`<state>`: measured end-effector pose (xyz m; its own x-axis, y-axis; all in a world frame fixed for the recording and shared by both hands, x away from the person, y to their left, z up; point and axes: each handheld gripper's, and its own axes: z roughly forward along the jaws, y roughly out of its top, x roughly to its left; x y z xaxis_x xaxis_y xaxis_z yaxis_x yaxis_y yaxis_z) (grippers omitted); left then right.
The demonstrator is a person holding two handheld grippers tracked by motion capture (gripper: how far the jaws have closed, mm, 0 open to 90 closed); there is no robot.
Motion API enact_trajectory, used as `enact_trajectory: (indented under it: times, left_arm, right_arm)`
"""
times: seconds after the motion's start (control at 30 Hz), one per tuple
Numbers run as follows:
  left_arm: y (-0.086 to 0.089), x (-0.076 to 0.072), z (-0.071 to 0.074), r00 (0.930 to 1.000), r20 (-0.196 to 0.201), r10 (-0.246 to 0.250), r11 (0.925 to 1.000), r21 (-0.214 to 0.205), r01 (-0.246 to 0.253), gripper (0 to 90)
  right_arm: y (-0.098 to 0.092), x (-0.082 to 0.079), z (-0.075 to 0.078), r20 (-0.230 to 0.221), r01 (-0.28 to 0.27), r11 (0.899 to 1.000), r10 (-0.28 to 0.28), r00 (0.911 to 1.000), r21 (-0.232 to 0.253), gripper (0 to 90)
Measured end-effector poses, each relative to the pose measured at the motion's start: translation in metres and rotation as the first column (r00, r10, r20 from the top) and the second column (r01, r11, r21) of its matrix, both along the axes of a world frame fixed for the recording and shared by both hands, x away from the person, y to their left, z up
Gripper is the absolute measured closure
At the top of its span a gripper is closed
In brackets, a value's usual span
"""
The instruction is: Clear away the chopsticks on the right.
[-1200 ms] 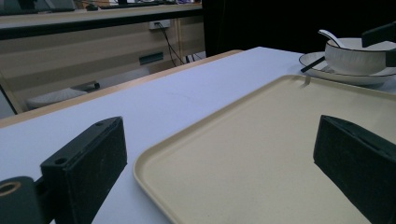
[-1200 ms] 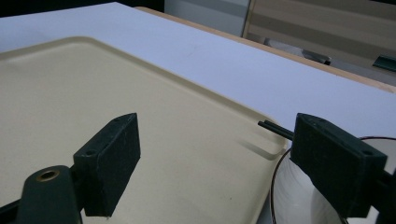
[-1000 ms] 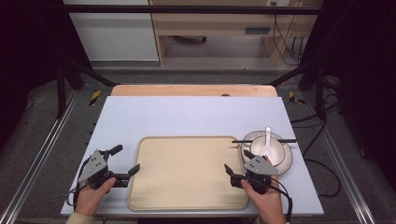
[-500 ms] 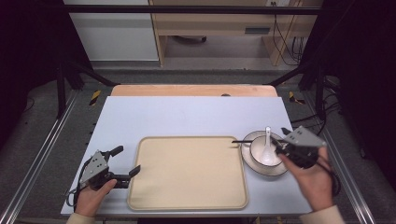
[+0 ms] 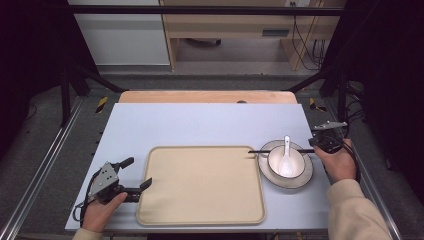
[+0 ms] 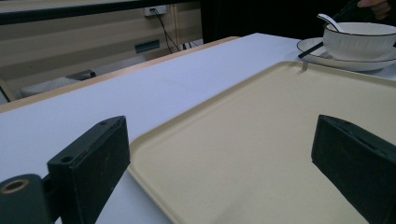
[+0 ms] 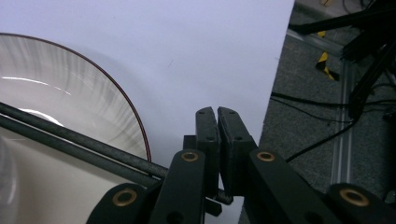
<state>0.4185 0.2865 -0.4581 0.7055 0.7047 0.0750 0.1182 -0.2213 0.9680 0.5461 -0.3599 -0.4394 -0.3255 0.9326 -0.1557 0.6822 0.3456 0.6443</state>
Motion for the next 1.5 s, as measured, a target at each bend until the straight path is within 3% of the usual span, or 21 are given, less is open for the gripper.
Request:
enact_trajectory:
  times: [0.13, 0.27, 0.6, 0.7, 0.77, 0.87, 1.0, 1.5]
  left_arm:
    - [0.0, -0.001, 0.0, 1.0, 0.001, 0.0, 1.0, -0.002, 0.0, 4.2]
    - [0.0, 0.0, 0.0, 1.0, 0.0, -0.001, 1.0, -0.001, 0.001, 4.6]
    - [-0.003, -0.001, -0.001, 0.9999, -0.007, -0.011, 0.9999, 0.003, 0.011, 5.0]
    - [-0.004, -0.001, -0.001, 0.9999, -0.011, -0.013, 0.9999, 0.007, 0.013, 5.1]
    - [-0.004, -0.001, -0.001, 0.9999, -0.011, -0.013, 0.9999, 0.008, 0.013, 5.1]
    - [-0.004, -0.001, -0.001, 0.9998, -0.013, -0.012, 0.9999, 0.009, 0.012, 5.1]
    - [-0.004, -0.001, -0.001, 0.9999, -0.013, -0.011, 0.9999, 0.008, 0.012, 5.2]
    - [-0.004, -0.001, -0.002, 0.9998, -0.014, -0.013, 0.9998, 0.014, 0.013, 5.8]
  right_arm:
    - [-0.001, 0.003, -0.006, -0.023, 0.002, 1.0, -0.002, 0.9997, -0.01, 88.3]
    - [0.001, -0.005, -0.004, -0.038, -0.012, 0.999, 0.01, 0.9992, -0.033, 88.8]
    - [0.005, -0.053, 0.001, -0.077, 0.002, 1.0, -0.002, 0.9971, -0.006, 88.6]
    - [0.004, -0.064, 0.007, -0.05, -0.009, 1.0, 0.009, 0.9987, 0.002, 85.4]
    - [0.004, -0.067, 0.013, 0.007, -0.043, 0.999, 0.043, 0.999, 0.024, 83.1]
    - [0.007, -0.067, 0.014, 0.028, -0.11, 0.993, 0.108, 0.9937, 0.051, 79.1]
    - [0.01, -0.063, 0.008, 0.021, -0.158, 0.986, 0.158, 0.9873, 0.054, 78.1]
    - [0.01, -0.05, 0.0, 0.01, -0.161, 0.985, 0.161, 0.9869, 0.058, 80.7]
